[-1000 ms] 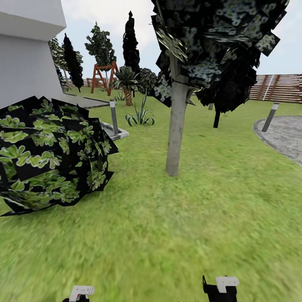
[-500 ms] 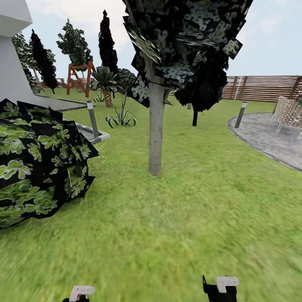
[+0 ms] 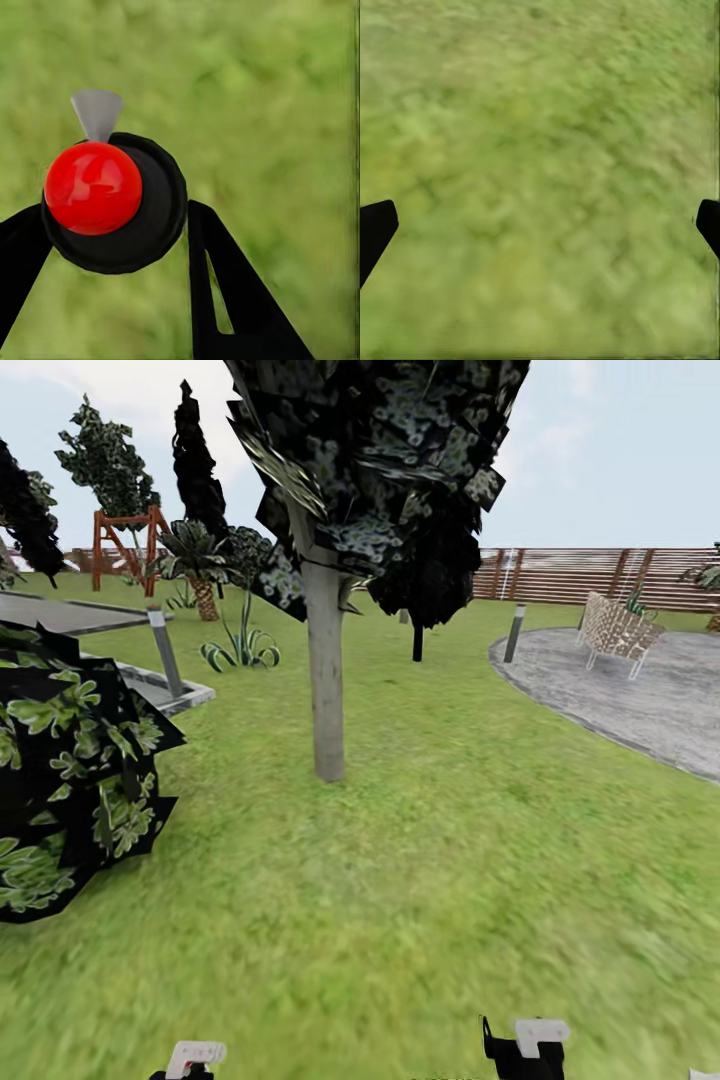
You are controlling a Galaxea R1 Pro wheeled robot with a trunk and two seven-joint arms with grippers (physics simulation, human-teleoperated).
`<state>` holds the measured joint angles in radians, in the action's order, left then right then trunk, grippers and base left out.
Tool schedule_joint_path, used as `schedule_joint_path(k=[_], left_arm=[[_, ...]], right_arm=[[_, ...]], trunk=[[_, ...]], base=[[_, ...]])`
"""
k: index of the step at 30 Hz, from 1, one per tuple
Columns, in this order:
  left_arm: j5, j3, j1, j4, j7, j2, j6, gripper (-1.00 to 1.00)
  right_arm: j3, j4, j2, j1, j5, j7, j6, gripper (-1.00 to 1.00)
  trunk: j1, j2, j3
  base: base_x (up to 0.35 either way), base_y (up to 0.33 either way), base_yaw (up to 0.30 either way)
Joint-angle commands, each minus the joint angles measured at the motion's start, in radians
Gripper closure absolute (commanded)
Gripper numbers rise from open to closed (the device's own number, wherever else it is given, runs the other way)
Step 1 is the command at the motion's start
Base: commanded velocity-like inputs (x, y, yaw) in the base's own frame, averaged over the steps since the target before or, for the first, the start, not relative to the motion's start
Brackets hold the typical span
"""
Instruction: Pick up the pesticide atomizer in the garden and spray insectifuge to fully cover both potted plants in the garden.
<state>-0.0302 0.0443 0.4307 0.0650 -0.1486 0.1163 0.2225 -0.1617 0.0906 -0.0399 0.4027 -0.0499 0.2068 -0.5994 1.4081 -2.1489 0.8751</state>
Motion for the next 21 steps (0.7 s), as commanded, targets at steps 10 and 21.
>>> schedule_joint_path(k=[10, 21], left_arm=[[-0.003, 0.005, 0.000, -0.001, -0.005, 0.001, 0.003, 1.00], [-0.002, 0.005, 0.000, -0.001, -0.005, 0.002, 0.003, 1.00]], right_arm=[[-0.009, -0.001, -0.001, 0.001, -0.005, 0.005, -0.002, -1.00], [-0.009, -0.002, -0.001, 0.001, -0.005, 0.005, -0.002, -1.00]], trunk=[[0.000, 0.000, -0.004], [0.000, 0.000, -0.010]], base=[[0.000, 0.000, -0.300], [0.000, 0.000, -0.300]])
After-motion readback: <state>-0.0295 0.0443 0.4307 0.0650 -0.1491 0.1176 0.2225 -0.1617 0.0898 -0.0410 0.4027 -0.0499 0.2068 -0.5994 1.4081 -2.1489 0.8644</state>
